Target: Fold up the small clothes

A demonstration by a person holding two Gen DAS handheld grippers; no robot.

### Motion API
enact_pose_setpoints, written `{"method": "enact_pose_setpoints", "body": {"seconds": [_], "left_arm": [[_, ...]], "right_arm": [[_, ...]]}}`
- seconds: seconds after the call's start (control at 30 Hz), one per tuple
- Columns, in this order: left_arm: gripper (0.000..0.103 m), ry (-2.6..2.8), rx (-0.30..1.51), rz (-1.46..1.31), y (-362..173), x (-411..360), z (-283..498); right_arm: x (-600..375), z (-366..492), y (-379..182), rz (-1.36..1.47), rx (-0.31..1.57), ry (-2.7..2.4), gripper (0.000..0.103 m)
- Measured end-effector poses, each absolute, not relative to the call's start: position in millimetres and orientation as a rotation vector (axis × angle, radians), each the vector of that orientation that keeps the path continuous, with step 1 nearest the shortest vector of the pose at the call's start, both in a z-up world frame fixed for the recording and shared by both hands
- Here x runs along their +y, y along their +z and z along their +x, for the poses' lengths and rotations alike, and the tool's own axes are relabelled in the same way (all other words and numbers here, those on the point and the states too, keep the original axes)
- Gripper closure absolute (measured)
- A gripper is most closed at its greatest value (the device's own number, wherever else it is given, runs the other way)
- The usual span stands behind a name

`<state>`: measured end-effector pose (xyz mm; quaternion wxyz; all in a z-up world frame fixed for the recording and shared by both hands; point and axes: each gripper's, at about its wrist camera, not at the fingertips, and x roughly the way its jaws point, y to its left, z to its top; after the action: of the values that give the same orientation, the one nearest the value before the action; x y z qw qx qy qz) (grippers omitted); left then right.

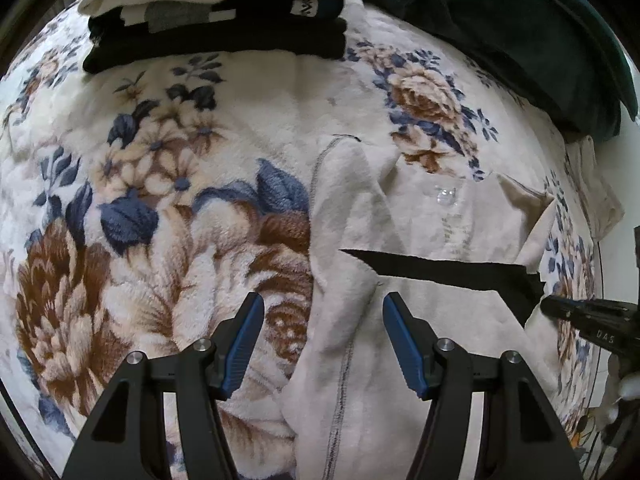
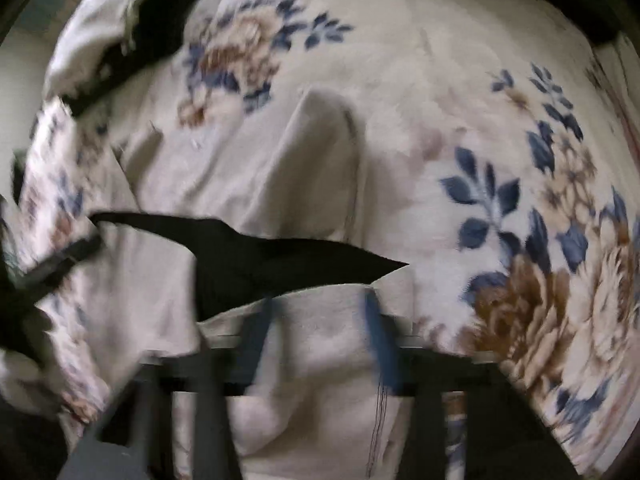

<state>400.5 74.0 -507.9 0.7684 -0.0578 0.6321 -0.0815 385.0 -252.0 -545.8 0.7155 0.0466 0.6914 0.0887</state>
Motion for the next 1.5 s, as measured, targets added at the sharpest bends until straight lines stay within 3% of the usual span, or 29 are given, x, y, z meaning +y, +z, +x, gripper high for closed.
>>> {"method": "enact_pose_setpoints", "body": {"seconds": [0.33,0.37,0.4,0.53,0.9,1.03,1.07,1.13,1.2,1.27,1.3,1.4,1.47,1.5], "left_arm": [[0.046,-0.202,1.406,-0.070,-523.2,52.2,404.6],[0.057,-0.201,1.405,-0.066,-525.0,51.8,403.8],[0.091,-0.190,1.408,-0.058,-528.0,51.2,404.4],[0.093,-0.179,1.376,-0.072,-522.4,58.1,398.9],[0.092,-0.138,1.368,-0.206,-503.7,87.0,387.6],[0.081,-0.128,1.370,-0.232,-498.5,86.5,390.7],[0.079,-0.123,1.364,-0.217,-495.7,85.2,390.2],[0.078,-0.123,1.354,-0.204,-491.6,83.6,388.1],[0.078,-0.110,1.345,-0.180,-489.2,82.0,387.0],[0.078,-0.111,1.339,-0.161,-487.4,79.4,385.4],[0.078,-0.110,1.336,-0.157,-487.1,78.7,384.9],[0.077,-0.113,1.338,-0.149,-489.3,76.7,384.3],[0.067,-0.121,1.335,-0.156,-491.0,75.8,385.0],[0.056,-0.121,1.333,-0.160,-491.5,75.9,385.3]], "right_arm": [[-281.7,372.1,-516.7,0.261,1.387,0.086,0.098],[-284.6,373.7,-514.8,0.291,1.382,0.084,0.098],[-288.3,375.2,-512.9,0.324,1.380,0.084,0.098],[-300.1,374.6,-507.5,0.455,1.393,0.103,0.098],[-319.1,378.6,-497.6,0.457,1.347,0.067,0.102],[-308.2,390.8,-500.1,0.403,1.390,0.164,0.100],[-303.2,393.5,-503.7,0.393,1.426,0.186,0.098],[-289.6,395.6,-512.9,0.333,1.489,0.230,0.067],[-278.3,394.8,-521.8,0.275,1.510,0.236,0.065],[-271.4,392.9,-528.9,0.239,1.515,0.215,0.081],[-270.6,390.7,-529.5,0.231,1.492,0.200,0.101],[-271.8,386.7,-523.0,0.214,1.444,0.151,0.101],[-275.8,384.4,-514.6,0.227,1.404,0.123,0.101],[-280.4,383.0,-508.6,0.239,1.378,0.106,0.101]]}}
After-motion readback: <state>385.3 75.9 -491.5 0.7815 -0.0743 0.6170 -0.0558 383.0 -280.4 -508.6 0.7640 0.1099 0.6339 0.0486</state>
